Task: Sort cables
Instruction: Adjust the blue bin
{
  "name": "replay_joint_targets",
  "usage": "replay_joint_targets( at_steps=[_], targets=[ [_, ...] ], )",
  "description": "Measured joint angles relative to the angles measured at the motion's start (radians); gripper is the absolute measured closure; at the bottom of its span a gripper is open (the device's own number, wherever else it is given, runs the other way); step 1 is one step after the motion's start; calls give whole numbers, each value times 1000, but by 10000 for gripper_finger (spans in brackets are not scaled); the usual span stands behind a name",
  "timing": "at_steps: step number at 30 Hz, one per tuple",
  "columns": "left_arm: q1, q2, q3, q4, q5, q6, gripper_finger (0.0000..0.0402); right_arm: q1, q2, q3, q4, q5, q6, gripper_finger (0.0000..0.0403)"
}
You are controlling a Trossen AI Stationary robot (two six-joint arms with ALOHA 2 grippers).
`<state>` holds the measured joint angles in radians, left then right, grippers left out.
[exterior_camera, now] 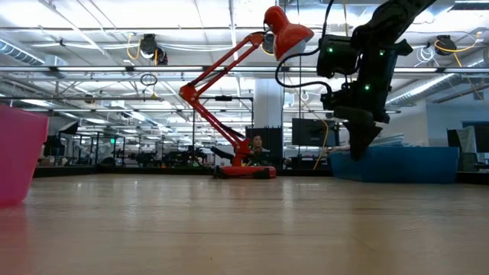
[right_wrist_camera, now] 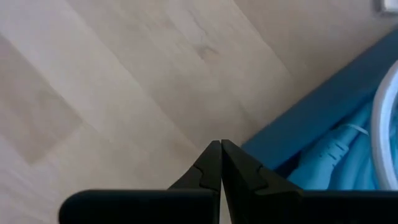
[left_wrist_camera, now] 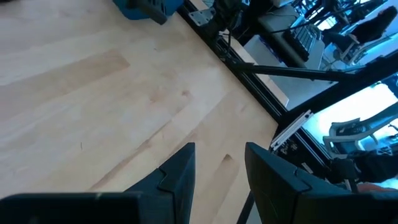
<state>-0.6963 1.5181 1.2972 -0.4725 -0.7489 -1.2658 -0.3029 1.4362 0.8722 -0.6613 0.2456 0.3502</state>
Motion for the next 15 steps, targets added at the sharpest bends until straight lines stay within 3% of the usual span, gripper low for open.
replay_joint_targets(
  at_steps=[11,15],
  targets=[
    [0,0,0,-2,-4,8,261,-13,-4,0,-44,20,-22,403],
    [0,0,0,-3,-4,8,261,0,-63,-2,17,-37,-17,403]
  ],
)
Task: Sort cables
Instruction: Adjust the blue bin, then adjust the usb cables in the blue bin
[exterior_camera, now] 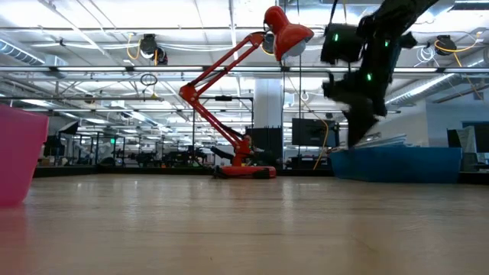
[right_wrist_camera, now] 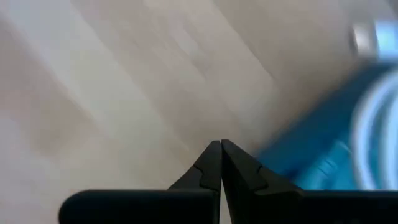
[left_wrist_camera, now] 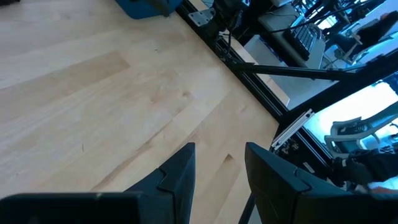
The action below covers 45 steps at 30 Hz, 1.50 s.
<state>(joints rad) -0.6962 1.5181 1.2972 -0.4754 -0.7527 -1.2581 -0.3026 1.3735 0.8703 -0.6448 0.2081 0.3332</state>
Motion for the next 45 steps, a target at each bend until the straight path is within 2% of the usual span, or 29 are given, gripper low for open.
replay_joint_targets(
  at_steps=[4,9,11,15,19,24,45],
  targets=[
    [0,0,0,-1,0,6,261,29,-111,35,59,-8,41,403],
    [6,0,0,-7,0,9,261,-17,-205,88,-55,220,7,403],
    [12,0,0,-3,1,20,261,-68,-226,88,-67,236,-17,403],
    [23,0,0,1,1,24,261,-189,-231,69,-114,190,-43,403],
    [20,0,0,13,3,23,261,-291,-232,-12,-110,134,-69,403],
    [1,0,0,26,3,18,261,-360,-254,-105,-88,80,-105,403],
    [0,0,0,24,-1,1,261,-380,-283,-134,-163,138,-114,403]
  ],
)
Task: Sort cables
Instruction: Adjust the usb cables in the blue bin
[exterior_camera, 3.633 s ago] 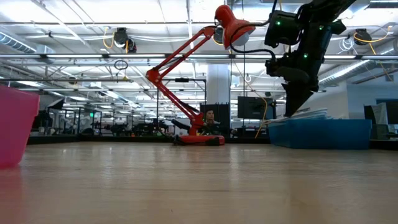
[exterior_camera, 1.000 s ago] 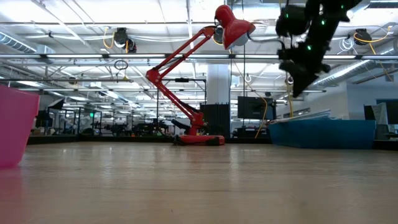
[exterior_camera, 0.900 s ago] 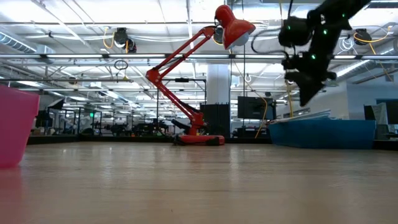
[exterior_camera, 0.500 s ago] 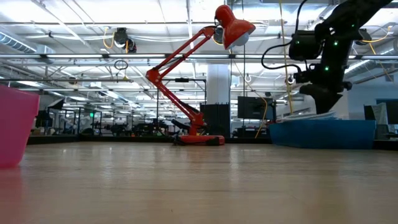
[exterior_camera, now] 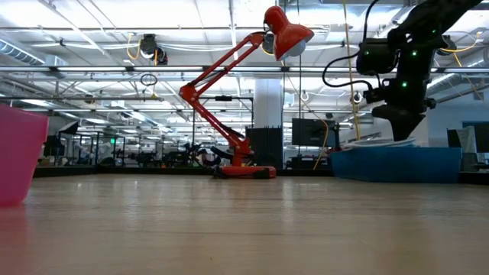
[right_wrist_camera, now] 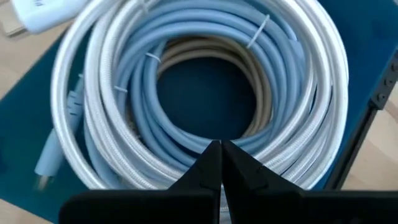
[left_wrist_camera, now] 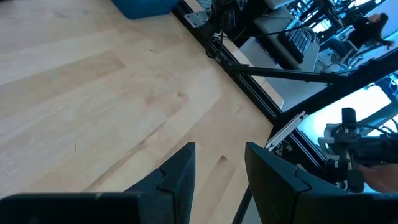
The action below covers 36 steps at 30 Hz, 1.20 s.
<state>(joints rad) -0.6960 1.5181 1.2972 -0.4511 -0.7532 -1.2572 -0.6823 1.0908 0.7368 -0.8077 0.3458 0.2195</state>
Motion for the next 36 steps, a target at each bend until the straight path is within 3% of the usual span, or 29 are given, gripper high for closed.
replay_joint_targets(
  at_steps=[18,26,33,36],
  targets=[
    [1,0,0,-1,-17,-1,261,-18,22,6,-48,129,36,403],
    [1,0,0,-1,-40,14,261,-19,21,8,-50,133,45,403],
    [1,0,0,-1,-40,22,261,5,-61,84,-15,81,41,403],
    [7,0,0,-2,-41,39,261,0,-94,108,89,-38,-9,403]
  ],
)
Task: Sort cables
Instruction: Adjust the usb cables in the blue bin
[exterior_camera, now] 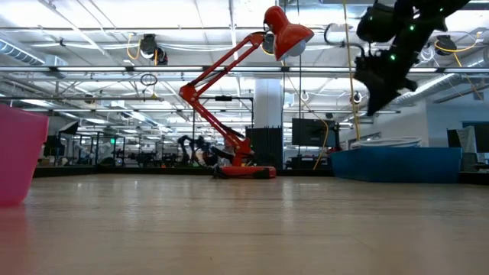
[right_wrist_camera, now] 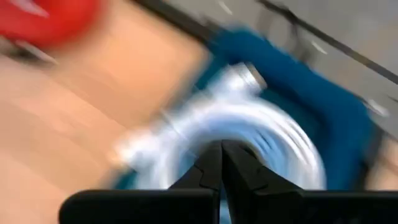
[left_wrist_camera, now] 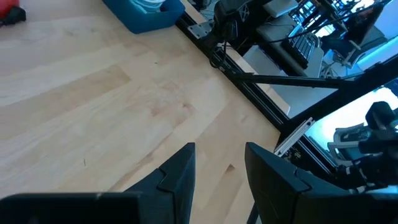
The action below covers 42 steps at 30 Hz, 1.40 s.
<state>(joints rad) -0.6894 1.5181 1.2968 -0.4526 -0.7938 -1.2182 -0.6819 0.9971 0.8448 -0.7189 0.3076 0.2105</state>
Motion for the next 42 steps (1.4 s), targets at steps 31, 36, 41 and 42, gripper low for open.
replay_joint_targets(
  at_steps=[31,36,41,42],
  targets=[
    [-6,0,0,36,66,-74,261,-117,392,-101,244,-225,-10,403],
    [-7,0,0,34,60,-77,261,-155,322,-200,263,-208,1,403],
    [-5,0,0,23,45,-70,261,-174,218,-244,234,-180,10,403],
    [-2,0,0,20,44,-68,261,-175,198,-244,230,-172,12,403]
  ],
)
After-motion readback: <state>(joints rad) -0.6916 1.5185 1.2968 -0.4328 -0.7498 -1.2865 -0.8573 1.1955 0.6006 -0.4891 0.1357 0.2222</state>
